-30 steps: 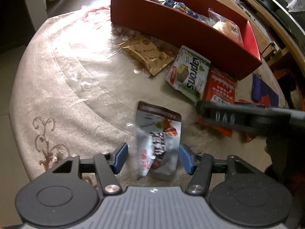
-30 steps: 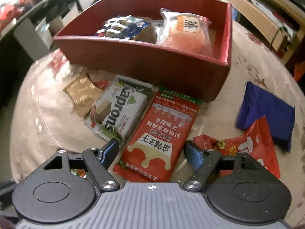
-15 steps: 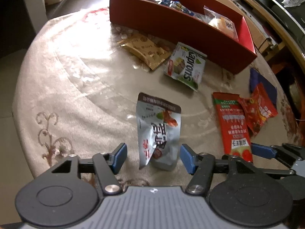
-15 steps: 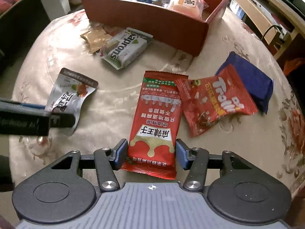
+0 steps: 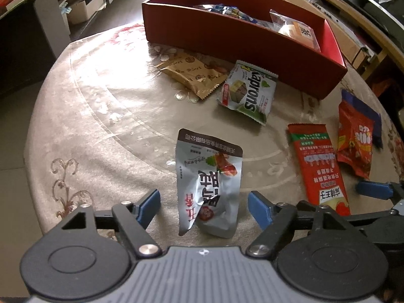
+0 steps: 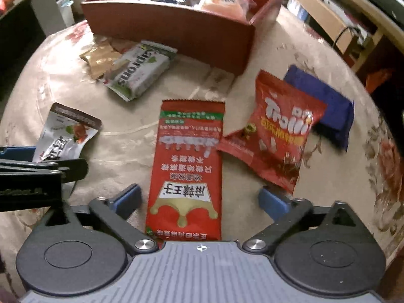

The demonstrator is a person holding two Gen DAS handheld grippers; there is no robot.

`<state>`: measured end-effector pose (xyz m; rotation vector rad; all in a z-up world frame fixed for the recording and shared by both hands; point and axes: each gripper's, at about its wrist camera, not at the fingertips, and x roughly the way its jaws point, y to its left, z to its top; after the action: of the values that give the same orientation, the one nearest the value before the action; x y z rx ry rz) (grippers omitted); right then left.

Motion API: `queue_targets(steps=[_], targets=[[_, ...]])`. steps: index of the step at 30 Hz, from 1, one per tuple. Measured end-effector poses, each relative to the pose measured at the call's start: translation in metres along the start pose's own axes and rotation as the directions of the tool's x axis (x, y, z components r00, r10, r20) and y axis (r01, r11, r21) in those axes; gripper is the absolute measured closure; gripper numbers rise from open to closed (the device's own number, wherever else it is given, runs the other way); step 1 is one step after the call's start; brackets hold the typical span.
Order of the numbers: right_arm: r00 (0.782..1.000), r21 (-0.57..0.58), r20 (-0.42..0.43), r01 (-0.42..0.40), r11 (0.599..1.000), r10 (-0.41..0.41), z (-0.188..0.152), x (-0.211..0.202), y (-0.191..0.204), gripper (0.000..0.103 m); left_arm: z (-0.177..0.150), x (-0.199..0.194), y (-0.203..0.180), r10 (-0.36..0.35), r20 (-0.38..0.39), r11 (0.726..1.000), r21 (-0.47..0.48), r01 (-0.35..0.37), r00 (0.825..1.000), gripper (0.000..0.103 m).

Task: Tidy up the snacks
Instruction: 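Close the right tool on the red wafer pack and lift it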

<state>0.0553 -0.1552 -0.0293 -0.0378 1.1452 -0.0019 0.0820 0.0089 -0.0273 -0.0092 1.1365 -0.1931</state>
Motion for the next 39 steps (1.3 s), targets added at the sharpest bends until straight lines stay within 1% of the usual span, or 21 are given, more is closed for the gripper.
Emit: queue_targets(steps=[3, 5, 6, 7, 8, 10, 12, 15, 18, 23, 32, 39], targets=[[1.000, -0.004, -0.001, 0.000, 1.000, 0.000, -0.001, 0.000, 0.000, 0.000, 0.000, 0.001, -0.004, 0.018, -0.010, 1.000, 0.024, -0.018, 1.000, 0.024], [1.000, -0.022, -0.006, 0.000, 1.000, 0.000, -0.001, -0.002, 0.002, 0.003, -0.002, 0.002, -0.011, 0.057, -0.008, 0.997, 0.053, -0.057, 0.998, 0.028], [1.000, -0.038, -0.002, -0.004, 0.999, 0.004, -0.003, -0.006, 0.004, 0.010, -0.003, 0.002, -0.015, 0.077, 0.001, 0.995, 0.068, -0.077, 0.997, 0.030], [1.000, -0.055, 0.004, -0.015, 0.998, 0.015, -0.004, -0.009, 0.006, 0.021, -0.004, 0.001, -0.018, 0.075, 0.006, 0.994, 0.074, -0.075, 0.997, 0.038], [1.000, -0.067, 0.009, -0.024, 0.997, 0.025, -0.005, -0.013, 0.008, 0.026, -0.004, -0.001, -0.020, 0.071, 0.010, 0.994, 0.079, -0.071, 0.997, 0.045], [1.000, -0.080, 0.018, -0.022, 0.997, 0.023, -0.007, -0.018, 0.009, 0.039, -0.006, -0.003, -0.021, 0.059, 0.013, 0.994, 0.087, -0.060, 0.998, 0.051], [0.999, -0.076, 0.018, -0.029, 0.997, 0.031, -0.007, -0.020, 0.006, 0.043, -0.006, -0.003, -0.020, 0.060, 0.008, 0.995, 0.080, -0.060, 0.998, 0.051], [0.999, -0.075, 0.018, -0.037, 0.997, 0.039, -0.007, -0.023, 0.003, 0.045, -0.004, -0.004, -0.018, 0.059, 0.003, 0.996, 0.065, -0.059, 0.998, 0.052], [0.999, -0.088, 0.025, -0.033, 0.996, 0.035, -0.007, -0.026, 0.006, 0.046, -0.006, -0.009, -0.014, 0.037, 0.003, 0.999, 0.039, -0.038, 0.999, 0.053], [0.997, -0.079, 0.065, -0.043, 0.996, 0.048, -0.004, -0.039, 0.004, 0.047, -0.007, -0.020, -0.009, 0.006, 0.018, 1.000, 0.004, -0.006, 1.000, 0.053], [0.992, -0.075, 0.110, -0.048, 0.996, 0.056, -0.001, -0.055, 0.002, 0.047, -0.005, -0.033, -0.007, 0.002, 0.048, 1.000, -0.019, -0.001, 0.999, 0.053], [0.989, -0.074, 0.136, -0.047, 0.996, 0.057, 0.001, -0.060, 0.003, 0.048, 0.001, -0.035, -0.008, -0.025, 0.067, 0.999, -0.033, 0.027, 0.997, 0.053]])
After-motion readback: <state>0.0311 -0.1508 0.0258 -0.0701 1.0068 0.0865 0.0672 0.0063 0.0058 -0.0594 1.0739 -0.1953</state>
